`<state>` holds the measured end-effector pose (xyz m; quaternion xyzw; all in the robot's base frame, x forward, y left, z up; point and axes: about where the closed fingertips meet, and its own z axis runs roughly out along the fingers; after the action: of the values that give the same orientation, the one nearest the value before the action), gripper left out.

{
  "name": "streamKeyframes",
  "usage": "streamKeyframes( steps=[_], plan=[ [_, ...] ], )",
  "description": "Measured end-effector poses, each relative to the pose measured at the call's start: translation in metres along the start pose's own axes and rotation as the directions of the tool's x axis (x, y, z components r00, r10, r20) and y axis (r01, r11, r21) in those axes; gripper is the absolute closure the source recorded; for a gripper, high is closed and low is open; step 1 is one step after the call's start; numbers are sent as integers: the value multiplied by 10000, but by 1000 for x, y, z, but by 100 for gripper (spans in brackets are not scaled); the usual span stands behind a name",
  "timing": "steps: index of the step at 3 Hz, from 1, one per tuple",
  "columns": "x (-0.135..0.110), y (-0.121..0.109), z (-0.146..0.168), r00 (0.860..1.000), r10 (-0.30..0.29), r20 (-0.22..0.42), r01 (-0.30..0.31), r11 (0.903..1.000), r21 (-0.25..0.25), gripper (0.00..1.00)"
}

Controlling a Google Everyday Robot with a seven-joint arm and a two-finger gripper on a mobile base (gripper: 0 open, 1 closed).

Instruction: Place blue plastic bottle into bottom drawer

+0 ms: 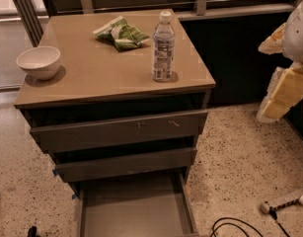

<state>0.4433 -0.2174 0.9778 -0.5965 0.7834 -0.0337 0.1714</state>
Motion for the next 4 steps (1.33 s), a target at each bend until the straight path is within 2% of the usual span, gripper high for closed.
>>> streamKeyframes(
  steps=[1, 2, 3, 4],
  plan=[
    [-1, -33, 11, 9935, 622, 949, -660, 9971, 375, 42],
    [-19, -89, 33, 9694, 846, 2306, -1047, 9916, 763, 66],
    [-21, -97, 38, 9645, 885, 2487, -1114, 9906, 793, 89],
    [-21, -97, 38, 9644, 888, 2490, -1116, 9906, 792, 100]
  ],
)
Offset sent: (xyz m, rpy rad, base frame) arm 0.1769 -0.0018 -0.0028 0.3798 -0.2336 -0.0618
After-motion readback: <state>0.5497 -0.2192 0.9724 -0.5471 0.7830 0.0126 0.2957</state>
